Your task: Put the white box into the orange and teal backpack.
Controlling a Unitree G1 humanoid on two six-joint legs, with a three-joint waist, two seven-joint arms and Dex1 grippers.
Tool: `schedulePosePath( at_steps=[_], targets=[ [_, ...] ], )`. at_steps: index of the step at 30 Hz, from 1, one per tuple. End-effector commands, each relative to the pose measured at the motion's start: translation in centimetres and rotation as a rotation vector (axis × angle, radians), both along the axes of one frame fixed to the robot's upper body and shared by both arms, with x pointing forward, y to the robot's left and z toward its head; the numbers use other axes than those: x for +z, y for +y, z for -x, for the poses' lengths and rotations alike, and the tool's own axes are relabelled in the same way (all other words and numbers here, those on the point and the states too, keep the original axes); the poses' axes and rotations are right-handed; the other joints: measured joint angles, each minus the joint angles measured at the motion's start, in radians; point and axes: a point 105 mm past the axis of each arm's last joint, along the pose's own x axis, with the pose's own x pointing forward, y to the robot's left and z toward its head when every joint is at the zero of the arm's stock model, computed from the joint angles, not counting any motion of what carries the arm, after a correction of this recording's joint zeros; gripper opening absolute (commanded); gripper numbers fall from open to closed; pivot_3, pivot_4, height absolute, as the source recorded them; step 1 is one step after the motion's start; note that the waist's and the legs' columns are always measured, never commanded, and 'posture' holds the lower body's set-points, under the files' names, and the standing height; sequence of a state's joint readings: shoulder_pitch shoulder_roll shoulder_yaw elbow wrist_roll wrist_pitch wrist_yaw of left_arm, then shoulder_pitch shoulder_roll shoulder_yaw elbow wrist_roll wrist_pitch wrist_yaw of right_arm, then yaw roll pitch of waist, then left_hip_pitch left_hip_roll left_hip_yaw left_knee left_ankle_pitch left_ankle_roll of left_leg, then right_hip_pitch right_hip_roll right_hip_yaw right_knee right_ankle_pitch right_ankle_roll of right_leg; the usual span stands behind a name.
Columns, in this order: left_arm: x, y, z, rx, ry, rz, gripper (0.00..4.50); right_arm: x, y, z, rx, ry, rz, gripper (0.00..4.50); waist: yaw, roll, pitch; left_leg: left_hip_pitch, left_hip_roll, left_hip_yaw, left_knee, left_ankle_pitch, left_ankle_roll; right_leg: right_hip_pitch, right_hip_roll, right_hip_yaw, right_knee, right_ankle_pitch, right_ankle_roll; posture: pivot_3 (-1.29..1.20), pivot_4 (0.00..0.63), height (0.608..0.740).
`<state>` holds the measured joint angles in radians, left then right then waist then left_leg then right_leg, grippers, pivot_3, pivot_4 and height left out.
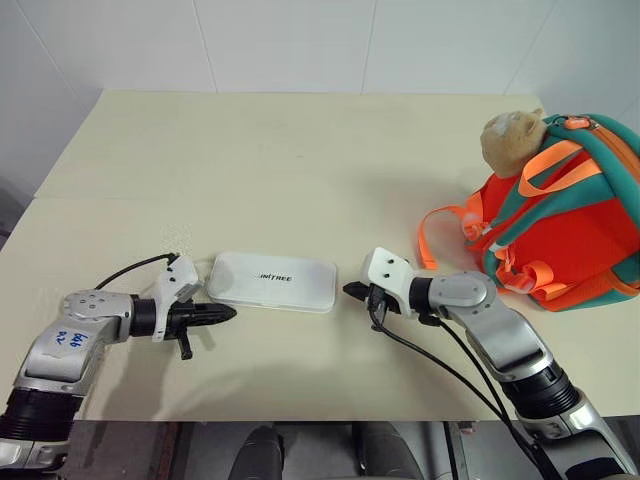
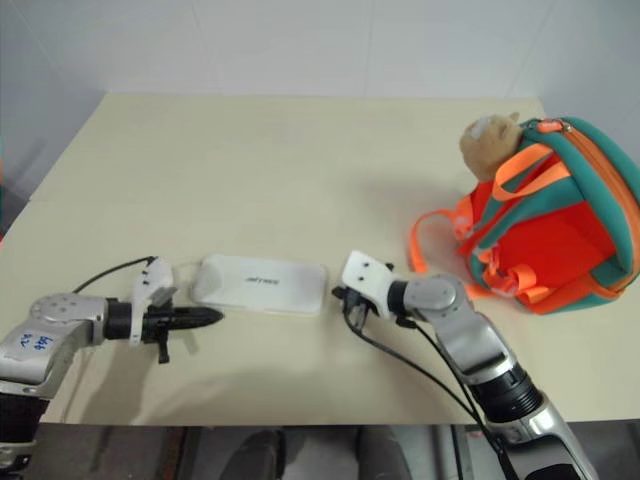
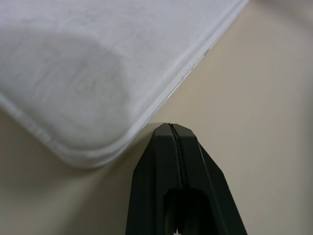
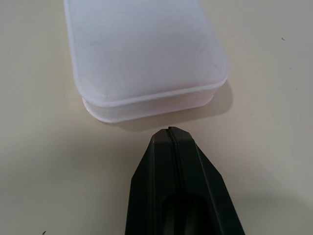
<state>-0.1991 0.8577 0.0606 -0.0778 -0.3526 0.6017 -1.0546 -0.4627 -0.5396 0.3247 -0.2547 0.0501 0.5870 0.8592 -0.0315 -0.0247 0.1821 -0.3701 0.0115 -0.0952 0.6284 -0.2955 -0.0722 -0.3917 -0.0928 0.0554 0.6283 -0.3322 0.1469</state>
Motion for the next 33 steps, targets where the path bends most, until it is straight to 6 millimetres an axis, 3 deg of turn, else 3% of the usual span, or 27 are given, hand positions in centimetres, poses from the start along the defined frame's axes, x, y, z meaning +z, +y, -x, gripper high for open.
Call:
schedulePosePath(
  at_steps=[1, 6, 15, 18, 26, 33],
  targets=[
    [-0.7, 0.7, 1.0, 0.030, 0.056, -0.016, 0.00, 0.8, -0.3, -0.1, 0.008, -0.031, -0.005, 0.12, -0.001, 0.000, 0.000, 0.000, 0.000, 0.000, 0.000, 0.000, 0.000, 0.000, 0.000, 0.000, 0.000, 0.000, 0.000, 0.00, 0.150, 0.740],
    [-1.4, 2.1, 1.9, 0.064, 0.093, -0.100, 1.13, 1.2, -1.0, 0.2, 0.015, -0.021, 0.010, 1.68, -0.001, 0.000, 0.000, 0.000, 0.000, 0.001, -0.002, 0.000, 0.000, -0.001, 0.000, 0.000, -0.002, 0.000, 0.000, 0.00, 0.150, 0.740],
    [2.6, 3.7, 2.0, 0.123, 0.013, 0.009, 3.68, 2.5, -2.9, 0.6, 0.021, -0.026, 0.041, 4.50, 0.001, 0.001, 0.000, 0.000, 0.001, 0.001, -0.001, 0.000, 0.001, 0.000, 0.000, 0.000, 0.000, 0.000, -0.001, 0.00, 0.150, 0.740],
    [4.6, 4.3, 1.9, 0.145, -0.018, 0.087, 4.47, 2.7, -3.3, 0.0, -0.008, -0.058, 0.049, 4.50, 0.002, 0.000, 0.000, -0.001, 0.001, 0.001, -0.001, 0.000, 0.001, 0.000, 0.000, 0.000, -0.002, 0.000, -0.001, 0.00, 0.150, 0.740],
    [8.6, 7.1, -1.1, 0.318, -0.231, 0.286, 4.47, 2.7, -2.5, -1.8, -0.081, -0.164, 0.037, 4.50, 0.003, 0.000, 0.000, -0.002, 0.000, 0.001, -0.001, -0.001, 0.001, -0.001, -0.001, -0.001, -0.002, 0.000, -0.001, 0.00, 0.150, 0.740],
    [7.9, 8.2, -3.2, 0.440, -0.199, 0.412, 4.47, 2.7, -1.9, -3.0, -0.110, -0.235, 0.035, 4.50, 0.001, 0.000, 0.000, -0.002, 0.000, 0.001, -0.001, 0.000, -0.001, -0.002, -0.001, -0.001, -0.001, 0.001, -0.001, 0.00, 0.150, 0.740]
  ],
)
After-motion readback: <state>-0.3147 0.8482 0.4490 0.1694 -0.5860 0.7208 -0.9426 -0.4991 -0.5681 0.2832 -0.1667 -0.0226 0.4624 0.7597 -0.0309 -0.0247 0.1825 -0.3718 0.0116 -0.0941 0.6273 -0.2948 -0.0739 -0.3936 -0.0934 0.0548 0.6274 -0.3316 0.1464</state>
